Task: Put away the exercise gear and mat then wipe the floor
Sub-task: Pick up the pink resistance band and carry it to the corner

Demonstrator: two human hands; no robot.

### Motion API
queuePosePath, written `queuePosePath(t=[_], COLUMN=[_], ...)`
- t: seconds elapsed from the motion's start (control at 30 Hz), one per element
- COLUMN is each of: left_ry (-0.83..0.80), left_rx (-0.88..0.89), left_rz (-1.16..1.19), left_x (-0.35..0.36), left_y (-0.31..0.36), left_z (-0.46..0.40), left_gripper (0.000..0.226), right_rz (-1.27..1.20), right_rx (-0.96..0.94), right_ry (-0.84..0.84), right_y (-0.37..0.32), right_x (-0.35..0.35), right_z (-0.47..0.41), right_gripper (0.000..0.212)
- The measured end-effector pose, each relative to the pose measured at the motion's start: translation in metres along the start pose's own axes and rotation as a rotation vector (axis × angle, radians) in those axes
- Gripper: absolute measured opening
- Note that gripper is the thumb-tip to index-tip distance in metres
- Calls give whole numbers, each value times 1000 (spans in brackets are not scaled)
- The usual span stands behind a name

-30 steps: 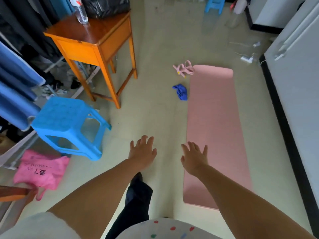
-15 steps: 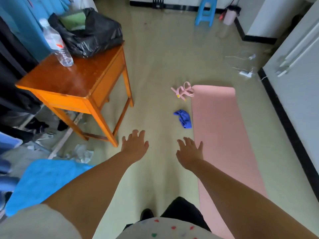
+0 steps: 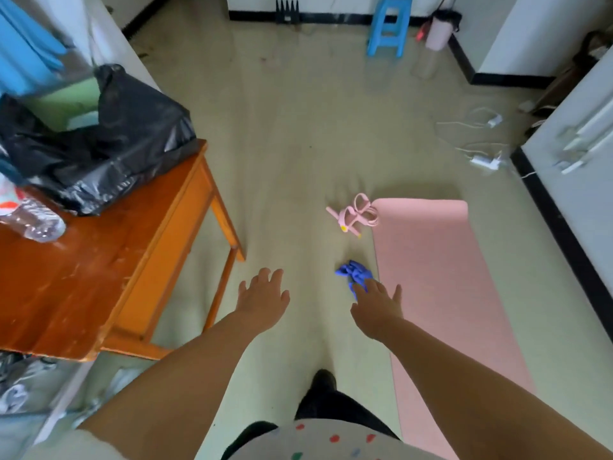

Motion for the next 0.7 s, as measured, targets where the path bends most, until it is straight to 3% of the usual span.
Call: queuePosePath(t=[0.2, 0.4, 0.57, 0.7], left_ry=[-74, -110, -251, -316], left_rx=[-31, 107, 221, 190], left_rz=[22, -64, -141, -146], left_x=[-42, -81, -104, -115], left_y=[-10, 2, 6, 8], left_z=[-118, -265, -369, -448], left_gripper=[50, 52, 53, 53], right_rz=[-56, -104, -243, -340], right_rx=[41, 139, 258, 314], right_ry=[-29, -55, -144, -179], right_y=[10, 15, 13, 19], right_x=[-65, -102, -122, -132], right_z=[-116, -237, -315, -363], right_gripper=[47, 50, 49, 48])
Point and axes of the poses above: each hand's wrist, its own z-axis away from the middle knuckle, its own x-axis out of the palm, y = z × x, the point moved 9 cm from there along -z, towards the middle knuckle, and after that the axes turned 7 degrees about z, right-handed, at the moved point
